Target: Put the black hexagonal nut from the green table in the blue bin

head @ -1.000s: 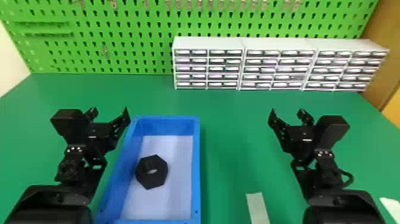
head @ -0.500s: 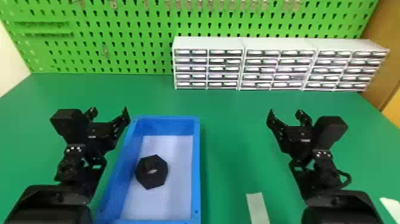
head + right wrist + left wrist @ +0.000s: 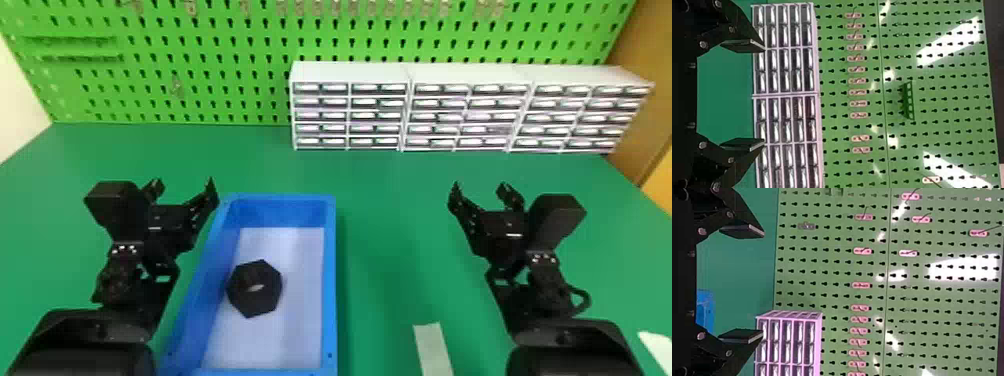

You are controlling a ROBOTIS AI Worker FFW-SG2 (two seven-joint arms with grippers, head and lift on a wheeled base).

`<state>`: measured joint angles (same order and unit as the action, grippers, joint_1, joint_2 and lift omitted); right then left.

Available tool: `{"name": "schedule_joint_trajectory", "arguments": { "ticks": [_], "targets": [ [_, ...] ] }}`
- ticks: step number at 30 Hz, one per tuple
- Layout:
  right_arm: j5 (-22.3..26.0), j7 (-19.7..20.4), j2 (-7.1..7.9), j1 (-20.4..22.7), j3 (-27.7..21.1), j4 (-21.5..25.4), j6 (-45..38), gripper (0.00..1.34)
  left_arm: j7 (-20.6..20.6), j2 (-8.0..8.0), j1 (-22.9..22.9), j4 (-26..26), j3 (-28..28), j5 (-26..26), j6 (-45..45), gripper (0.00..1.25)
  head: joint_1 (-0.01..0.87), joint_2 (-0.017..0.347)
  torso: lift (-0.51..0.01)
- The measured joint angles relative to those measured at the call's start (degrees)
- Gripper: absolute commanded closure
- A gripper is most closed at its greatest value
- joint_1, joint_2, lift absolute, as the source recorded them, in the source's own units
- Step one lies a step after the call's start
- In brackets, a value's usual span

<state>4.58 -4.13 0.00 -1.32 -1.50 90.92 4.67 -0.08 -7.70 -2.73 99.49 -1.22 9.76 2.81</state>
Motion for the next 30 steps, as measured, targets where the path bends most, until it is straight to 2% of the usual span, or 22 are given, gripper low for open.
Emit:
{"name": "schedule_joint_trajectory", "arguments": {
  "ticks": [20, 30],
  "targets": [
    [0.07, 0.0, 0.05, -0.31, 0.29, -0.11, 0.08, 0.43, 0.0, -0.02, 0.29, 0.0, 0.22, 0.1, 0.0, 0.37, 0.686, 0.052, -0.097],
    [-0.11, 0.0, 0.56, -0.52, 0.65, -0.22, 0.08, 0.43, 0.0, -0.03, 0.43, -0.05, 0.37, -0.17, 0.0, 0.37, 0.686, 0.052, -0.097]
  ]
}}
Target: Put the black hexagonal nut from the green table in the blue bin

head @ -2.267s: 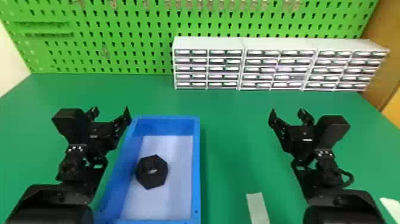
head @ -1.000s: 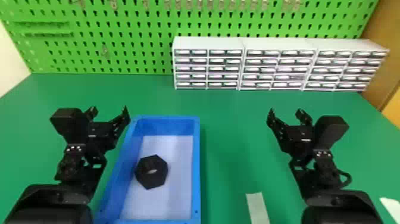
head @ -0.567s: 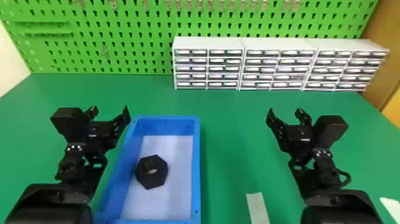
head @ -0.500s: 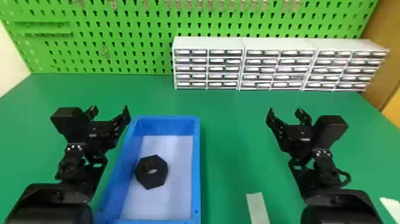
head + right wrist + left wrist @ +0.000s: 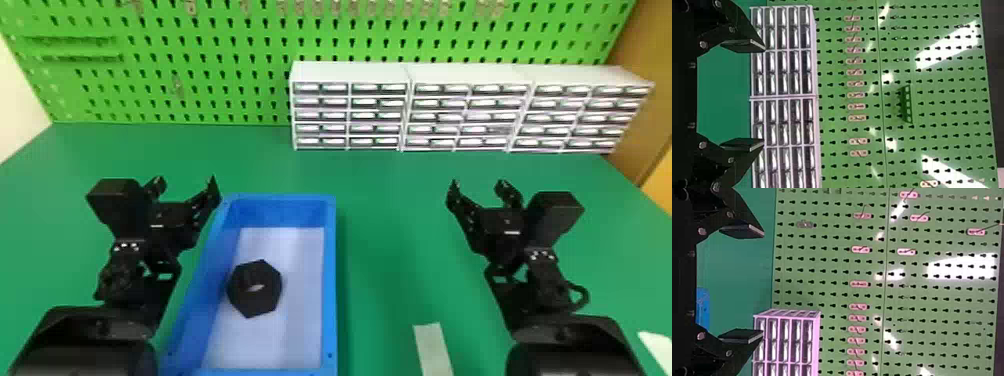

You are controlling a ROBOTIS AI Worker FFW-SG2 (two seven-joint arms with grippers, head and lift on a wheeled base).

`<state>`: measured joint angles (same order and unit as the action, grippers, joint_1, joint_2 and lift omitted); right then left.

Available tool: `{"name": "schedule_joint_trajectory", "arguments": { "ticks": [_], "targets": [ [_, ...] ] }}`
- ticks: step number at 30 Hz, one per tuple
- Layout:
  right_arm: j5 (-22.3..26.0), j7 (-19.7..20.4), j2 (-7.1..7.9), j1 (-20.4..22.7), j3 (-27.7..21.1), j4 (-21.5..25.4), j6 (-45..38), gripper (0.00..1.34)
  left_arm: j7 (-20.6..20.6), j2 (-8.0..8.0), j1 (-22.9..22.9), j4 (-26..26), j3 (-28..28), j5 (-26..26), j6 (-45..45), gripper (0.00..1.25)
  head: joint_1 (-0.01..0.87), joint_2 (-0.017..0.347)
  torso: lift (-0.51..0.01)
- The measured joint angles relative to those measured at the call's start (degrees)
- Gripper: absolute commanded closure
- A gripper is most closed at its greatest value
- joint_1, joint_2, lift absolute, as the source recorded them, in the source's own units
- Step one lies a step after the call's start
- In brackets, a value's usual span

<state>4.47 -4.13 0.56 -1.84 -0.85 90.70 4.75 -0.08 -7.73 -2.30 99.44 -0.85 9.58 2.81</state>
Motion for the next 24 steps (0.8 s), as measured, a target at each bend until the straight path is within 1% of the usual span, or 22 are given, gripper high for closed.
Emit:
{"name": "schedule_joint_trajectory", "arguments": {
  "ticks": [24],
  "targets": [
    [-0.34, 0.0, 0.42, -0.3, 0.57, -0.6, 0.0, 0.43, 0.39, 0.0, 0.71, -0.08, 0.67, -0.83, 0.0, 0.37, 0.686, 0.052, -0.097]
  ]
}}
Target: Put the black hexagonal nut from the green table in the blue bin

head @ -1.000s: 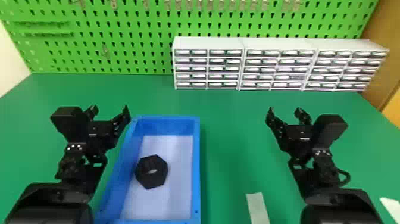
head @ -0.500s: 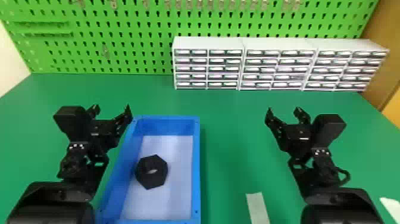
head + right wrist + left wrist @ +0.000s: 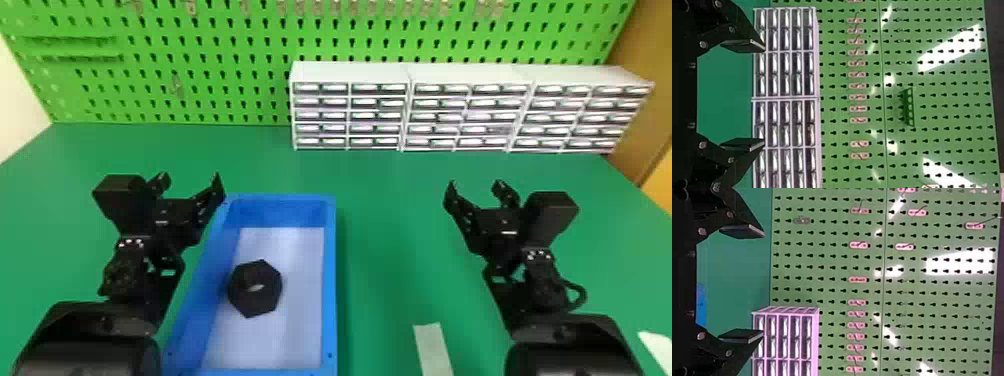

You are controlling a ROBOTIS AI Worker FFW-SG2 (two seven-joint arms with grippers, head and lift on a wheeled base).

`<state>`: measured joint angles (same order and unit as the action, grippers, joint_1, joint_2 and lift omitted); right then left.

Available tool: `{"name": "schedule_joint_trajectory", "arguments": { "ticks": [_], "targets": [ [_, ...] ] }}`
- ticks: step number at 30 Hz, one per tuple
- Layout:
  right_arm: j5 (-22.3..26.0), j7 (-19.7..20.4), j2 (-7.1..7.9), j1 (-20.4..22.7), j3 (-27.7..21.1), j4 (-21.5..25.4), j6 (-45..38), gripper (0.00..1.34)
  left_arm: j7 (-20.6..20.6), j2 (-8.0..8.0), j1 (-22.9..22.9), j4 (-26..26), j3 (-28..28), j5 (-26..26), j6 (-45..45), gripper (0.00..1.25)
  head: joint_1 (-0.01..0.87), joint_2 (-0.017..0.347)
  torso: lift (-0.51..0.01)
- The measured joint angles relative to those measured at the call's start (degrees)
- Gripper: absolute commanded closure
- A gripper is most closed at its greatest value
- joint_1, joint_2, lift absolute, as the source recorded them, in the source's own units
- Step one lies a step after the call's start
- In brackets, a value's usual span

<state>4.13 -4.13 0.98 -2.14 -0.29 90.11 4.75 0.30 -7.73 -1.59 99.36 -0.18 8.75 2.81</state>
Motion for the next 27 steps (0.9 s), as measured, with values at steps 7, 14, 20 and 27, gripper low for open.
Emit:
{"name": "schedule_joint_trajectory", "arguments": {
  "ticks": [7, 14, 20, 27],
  "targets": [
    [0.09, 0.0, 0.15, -0.22, 0.41, -0.23, 0.0, 0.43, 0.2, 0.0, 0.27, 0.01, -0.12, -0.13, 0.0, 0.37, 0.686, 0.052, -0.097],
    [0.09, 0.0, 0.21, -0.29, 0.69, -0.52, 0.0, 0.43, 0.38, 0.0, 0.26, 0.02, -0.39, -0.07, 0.0, 0.37, 0.686, 0.052, -0.097],
    [0.09, 0.0, 0.25, -0.32, 0.81, -0.7, -0.03, 0.43, 0.4, 0.0, 0.19, 0.04, -0.51, -0.07, 0.0, 0.37, 0.686, 0.052, -0.097],
    [0.09, 0.0, 0.18, -0.32, 0.89, -0.89, -0.21, 0.43, 0.4, 0.0, 0.08, 0.04, -0.65, -0.05, 0.0, 0.37, 0.686, 0.052, -0.097]
  ]
}}
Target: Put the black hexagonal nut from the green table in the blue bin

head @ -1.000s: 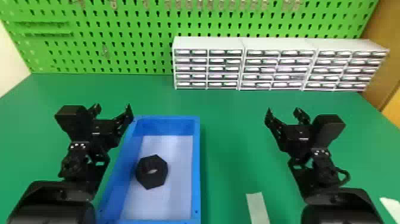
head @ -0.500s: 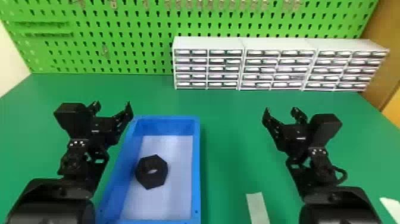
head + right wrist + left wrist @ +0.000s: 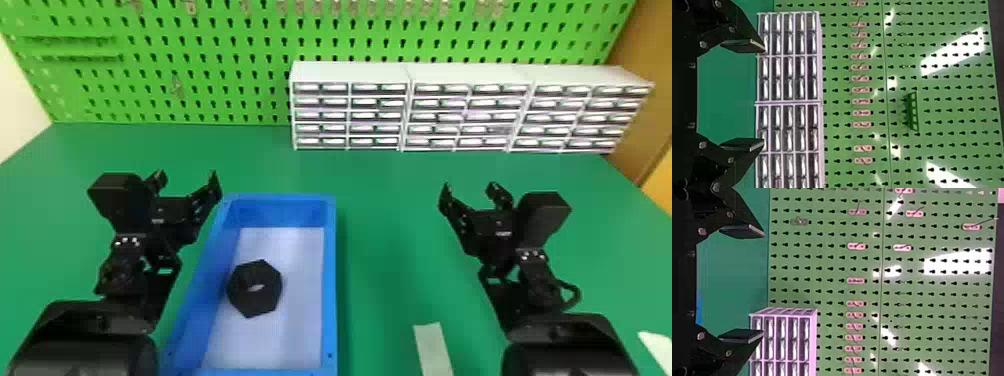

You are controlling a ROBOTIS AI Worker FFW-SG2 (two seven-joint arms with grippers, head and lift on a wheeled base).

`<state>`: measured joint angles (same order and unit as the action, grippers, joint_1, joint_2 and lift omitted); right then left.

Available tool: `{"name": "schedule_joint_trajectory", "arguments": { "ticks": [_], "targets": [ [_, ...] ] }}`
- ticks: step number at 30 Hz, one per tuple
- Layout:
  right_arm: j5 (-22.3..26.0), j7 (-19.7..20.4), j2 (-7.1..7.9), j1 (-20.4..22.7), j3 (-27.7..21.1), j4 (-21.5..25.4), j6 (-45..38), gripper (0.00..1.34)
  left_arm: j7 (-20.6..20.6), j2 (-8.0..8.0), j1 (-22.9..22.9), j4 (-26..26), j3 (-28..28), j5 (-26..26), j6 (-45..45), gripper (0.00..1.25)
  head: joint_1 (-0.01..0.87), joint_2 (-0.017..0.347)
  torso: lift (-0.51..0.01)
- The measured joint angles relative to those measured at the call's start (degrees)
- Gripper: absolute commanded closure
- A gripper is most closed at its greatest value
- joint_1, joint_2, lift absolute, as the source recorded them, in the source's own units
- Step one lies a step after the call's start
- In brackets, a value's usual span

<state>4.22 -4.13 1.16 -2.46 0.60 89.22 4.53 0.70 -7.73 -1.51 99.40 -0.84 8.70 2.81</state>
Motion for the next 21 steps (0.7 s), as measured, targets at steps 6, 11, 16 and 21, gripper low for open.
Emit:
{"name": "schedule_joint_trajectory", "arguments": {
  "ticks": [6, 11, 16, 21],
  "targets": [
    [0.0, 0.0, -0.28, -0.06, -0.05, -0.09, -0.06, 0.43, 0.0, 0.0, -0.19, 0.0, 0.02, 0.05, 0.0, 0.37, 0.686, 0.052, -0.097],
    [0.0, 0.0, -0.32, -0.29, -0.05, -0.11, -0.06, 0.43, 0.0, 0.0, 0.11, 0.11, 0.03, 0.16, 0.0, 0.37, 0.686, 0.052, -0.097],
    [0.06, 0.0, -0.31, -0.62, -0.09, -0.11, -0.05, 0.43, 0.0, 0.0, 0.51, 0.18, 0.35, 0.13, 0.0, 0.37, 0.686, 0.052, -0.097],
    [0.14, 0.0, -0.36, -0.91, -0.16, -0.11, -0.05, 0.43, 0.0, 0.0, 0.87, 0.18, 0.71, 0.09, 0.0, 0.37, 0.686, 0.052, -0.097]
  ]
}}
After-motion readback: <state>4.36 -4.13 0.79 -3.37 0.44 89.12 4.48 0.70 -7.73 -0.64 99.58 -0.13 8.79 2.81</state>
